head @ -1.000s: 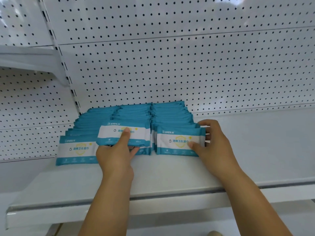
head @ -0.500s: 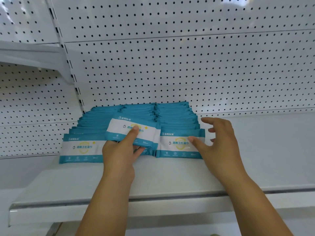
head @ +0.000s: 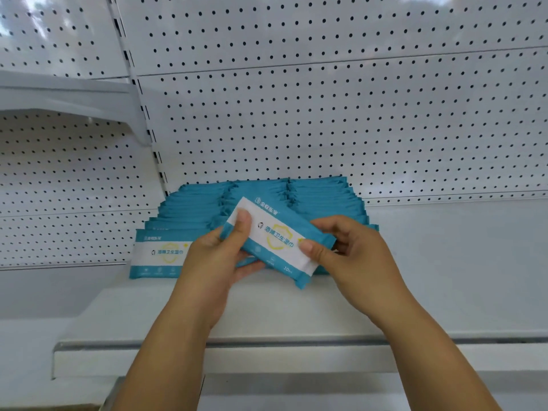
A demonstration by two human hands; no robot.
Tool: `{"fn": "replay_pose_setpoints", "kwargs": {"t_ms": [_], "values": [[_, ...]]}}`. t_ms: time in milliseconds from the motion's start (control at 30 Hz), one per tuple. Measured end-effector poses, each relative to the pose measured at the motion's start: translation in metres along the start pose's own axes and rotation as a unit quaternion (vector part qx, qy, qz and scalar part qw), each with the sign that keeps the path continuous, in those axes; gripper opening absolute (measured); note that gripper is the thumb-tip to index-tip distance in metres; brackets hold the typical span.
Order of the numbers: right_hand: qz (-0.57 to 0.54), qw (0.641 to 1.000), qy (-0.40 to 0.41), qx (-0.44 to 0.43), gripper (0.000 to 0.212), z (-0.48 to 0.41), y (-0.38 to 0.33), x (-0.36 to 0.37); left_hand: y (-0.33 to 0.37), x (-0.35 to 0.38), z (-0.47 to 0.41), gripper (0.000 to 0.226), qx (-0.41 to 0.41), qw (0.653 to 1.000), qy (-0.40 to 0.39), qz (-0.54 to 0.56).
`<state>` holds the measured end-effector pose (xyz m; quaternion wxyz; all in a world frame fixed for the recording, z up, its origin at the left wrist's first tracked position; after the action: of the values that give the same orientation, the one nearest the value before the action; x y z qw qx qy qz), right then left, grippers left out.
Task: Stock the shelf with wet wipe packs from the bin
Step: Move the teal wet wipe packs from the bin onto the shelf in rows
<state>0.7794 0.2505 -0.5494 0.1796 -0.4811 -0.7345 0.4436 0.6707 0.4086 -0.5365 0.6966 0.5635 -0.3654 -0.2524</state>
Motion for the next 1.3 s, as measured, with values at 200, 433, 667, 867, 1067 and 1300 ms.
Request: {"fn": "replay_pose_setpoints", "kwargs": {"t_ms": [200, 433, 667, 867, 1067, 1300], "values": [[0.096, 0.994, -0.006, -0.042, 0.022, -0.006, 0.005, 0.018, 0.006, -0.048, -0.004, 0.023, 0.121, 0.919, 0.147, -0.344], [0.254, 0.953, -0.016, -0.165, 0.031, -0.019, 0.014, 0.057, -0.007, -0.077, -0.025, 0.04, 0.198, 0.82, 0.202, -0.498], [0.38, 0.908, -0.019, -0.175, 0.06, -0.021, 0.027, 0.066, -0.008, -0.071, -0.042, 0.04, 0.21, 0.781, 0.276, -0.519], [0.403, 0.897, -0.05, -0.172, 0.057, -0.024, 0.028, 0.067, -0.012, -0.072, -0.045, 0.047, 0.208, 0.787, 0.274, -0.513], [0.357, 0.913, -0.039, -0.194, 0.062, -0.014, 0.022, 0.05, -0.014, -0.068, -0.031, 0.062, 0.221, 0.786, 0.272, -0.51], [0.362, 0.918, -0.034, -0.157, 0.06, 0.014, 0.004, -0.015, -0.017, -0.02, -0.01, 0.062, 0.294, 0.799, 0.163, -0.499]]}}
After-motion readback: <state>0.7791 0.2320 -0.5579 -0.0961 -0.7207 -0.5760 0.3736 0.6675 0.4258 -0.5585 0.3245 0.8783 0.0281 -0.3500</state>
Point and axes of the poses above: each hand's wrist, its own z-axis away from the middle knuckle, its own x-axis out of the palm, y = z × x, the point moved 2 cm from there along -z, towards the middle knuckle, and after that the axes turned 10 degrees about -x, right-handed, at the moved point
